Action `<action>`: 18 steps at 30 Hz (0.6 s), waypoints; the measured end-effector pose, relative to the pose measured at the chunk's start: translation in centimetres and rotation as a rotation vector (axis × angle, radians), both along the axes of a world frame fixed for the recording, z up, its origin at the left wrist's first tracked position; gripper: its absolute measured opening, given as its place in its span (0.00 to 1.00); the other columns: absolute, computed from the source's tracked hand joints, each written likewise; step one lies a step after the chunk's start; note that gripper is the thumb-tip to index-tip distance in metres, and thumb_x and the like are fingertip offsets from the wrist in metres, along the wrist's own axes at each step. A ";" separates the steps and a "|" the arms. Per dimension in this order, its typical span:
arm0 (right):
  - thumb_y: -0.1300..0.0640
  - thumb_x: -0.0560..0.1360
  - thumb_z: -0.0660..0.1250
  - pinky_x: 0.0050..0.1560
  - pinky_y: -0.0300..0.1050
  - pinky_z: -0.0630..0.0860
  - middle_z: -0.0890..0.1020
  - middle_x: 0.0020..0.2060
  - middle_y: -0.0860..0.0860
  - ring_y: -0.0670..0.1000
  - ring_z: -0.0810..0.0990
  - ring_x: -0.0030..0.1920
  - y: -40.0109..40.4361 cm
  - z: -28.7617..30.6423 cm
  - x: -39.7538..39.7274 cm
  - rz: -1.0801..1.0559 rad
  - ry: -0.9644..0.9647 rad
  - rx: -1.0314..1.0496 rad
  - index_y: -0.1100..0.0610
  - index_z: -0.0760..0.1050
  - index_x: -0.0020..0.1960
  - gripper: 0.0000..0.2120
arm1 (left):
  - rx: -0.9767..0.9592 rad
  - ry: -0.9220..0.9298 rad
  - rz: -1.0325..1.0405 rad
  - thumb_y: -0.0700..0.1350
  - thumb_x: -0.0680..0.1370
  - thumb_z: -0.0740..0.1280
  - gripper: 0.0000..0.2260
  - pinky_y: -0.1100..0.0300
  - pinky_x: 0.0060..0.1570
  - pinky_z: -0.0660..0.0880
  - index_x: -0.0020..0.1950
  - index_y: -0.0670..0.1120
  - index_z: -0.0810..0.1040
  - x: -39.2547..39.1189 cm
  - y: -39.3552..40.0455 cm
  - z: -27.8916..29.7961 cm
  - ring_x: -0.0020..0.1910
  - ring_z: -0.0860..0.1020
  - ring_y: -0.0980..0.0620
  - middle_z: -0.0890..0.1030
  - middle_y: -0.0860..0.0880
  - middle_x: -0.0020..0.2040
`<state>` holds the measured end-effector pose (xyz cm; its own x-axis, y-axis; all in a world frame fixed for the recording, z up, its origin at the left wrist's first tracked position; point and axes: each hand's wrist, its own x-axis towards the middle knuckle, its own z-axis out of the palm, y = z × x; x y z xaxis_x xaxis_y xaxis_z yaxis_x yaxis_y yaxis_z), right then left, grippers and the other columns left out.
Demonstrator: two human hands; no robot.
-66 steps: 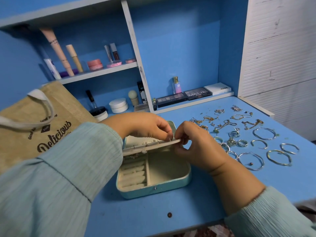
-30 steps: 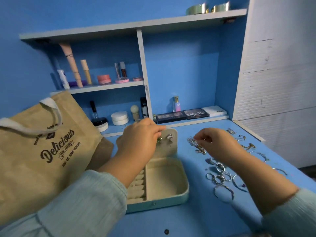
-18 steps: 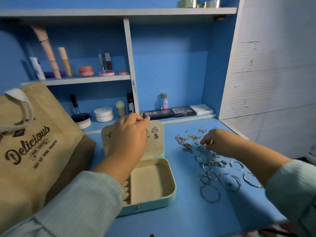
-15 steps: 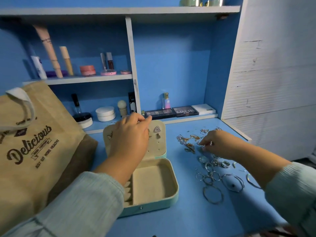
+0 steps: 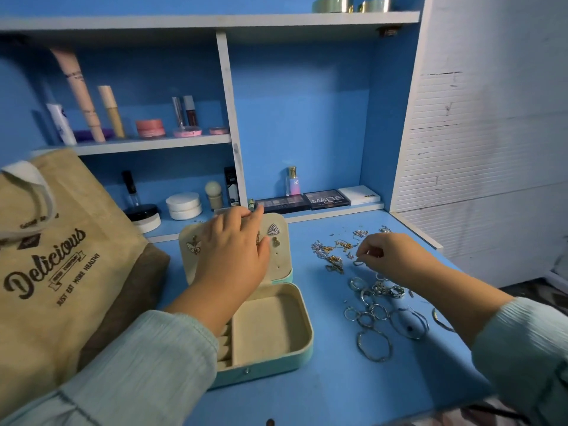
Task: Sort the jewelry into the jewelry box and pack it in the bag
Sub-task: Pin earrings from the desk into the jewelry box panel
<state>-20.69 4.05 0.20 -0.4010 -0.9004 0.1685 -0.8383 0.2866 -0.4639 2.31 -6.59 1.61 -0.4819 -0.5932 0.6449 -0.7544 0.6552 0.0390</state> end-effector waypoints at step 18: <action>0.61 0.69 0.72 0.35 0.28 0.71 0.82 0.38 0.43 0.40 0.76 0.35 6.1 0.7 2.3 -0.049 -0.387 -0.149 0.53 0.82 0.43 0.05 | 0.054 0.009 -0.128 0.47 0.78 0.63 0.07 0.54 0.46 0.67 0.51 0.48 0.79 2.6 6.6 0.8 0.51 0.74 0.45 0.76 0.49 0.51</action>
<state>-18.35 10.15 0.92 -0.5020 -0.8559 0.1240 -0.5810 0.2276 -0.7814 4.96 -0.02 2.42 -0.5505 -0.5609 0.6184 -0.6640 0.7431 0.0830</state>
